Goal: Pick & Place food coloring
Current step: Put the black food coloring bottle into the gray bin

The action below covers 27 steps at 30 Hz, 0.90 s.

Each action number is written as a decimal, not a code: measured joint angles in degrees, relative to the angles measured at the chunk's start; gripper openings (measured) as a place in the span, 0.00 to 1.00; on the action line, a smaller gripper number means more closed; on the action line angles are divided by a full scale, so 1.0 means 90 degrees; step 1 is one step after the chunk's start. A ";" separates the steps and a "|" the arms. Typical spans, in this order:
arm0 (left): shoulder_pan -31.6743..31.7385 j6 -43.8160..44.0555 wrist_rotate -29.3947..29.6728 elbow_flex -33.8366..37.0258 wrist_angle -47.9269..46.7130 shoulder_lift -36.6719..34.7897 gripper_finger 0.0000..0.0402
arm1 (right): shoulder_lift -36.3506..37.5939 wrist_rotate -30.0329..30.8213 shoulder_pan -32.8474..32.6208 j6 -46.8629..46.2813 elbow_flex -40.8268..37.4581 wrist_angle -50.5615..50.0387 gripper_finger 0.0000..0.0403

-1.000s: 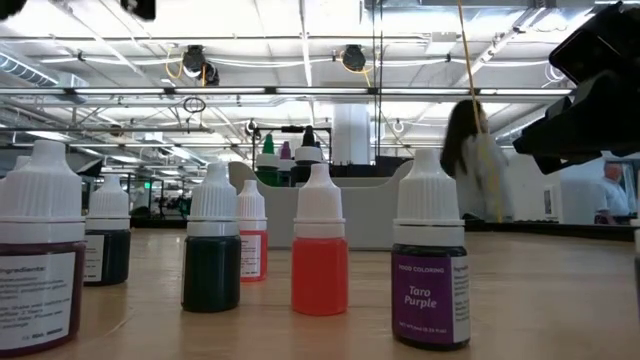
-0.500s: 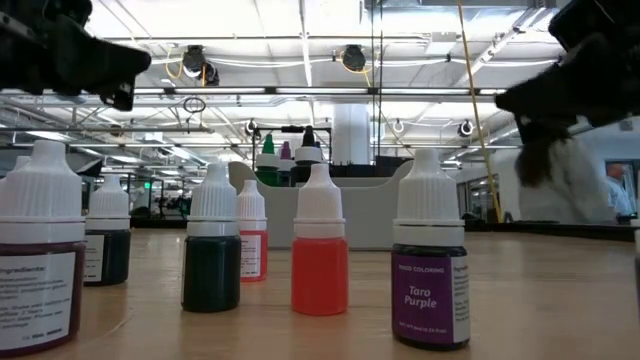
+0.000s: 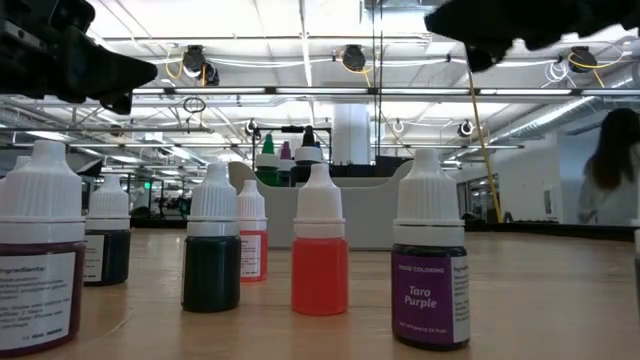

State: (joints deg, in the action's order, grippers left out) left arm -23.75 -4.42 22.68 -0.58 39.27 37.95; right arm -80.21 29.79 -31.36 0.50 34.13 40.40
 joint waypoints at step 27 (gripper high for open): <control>0.0012 -0.0541 0.1370 -0.0005 -0.0624 0.0029 0.02 | -0.2729 0.0010 0.1733 -0.0835 0.1473 0.0633 0.62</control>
State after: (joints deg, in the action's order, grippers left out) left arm -23.64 -9.29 35.00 -0.62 33.65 38.22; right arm -104.77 29.88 -15.76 -7.02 47.39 46.10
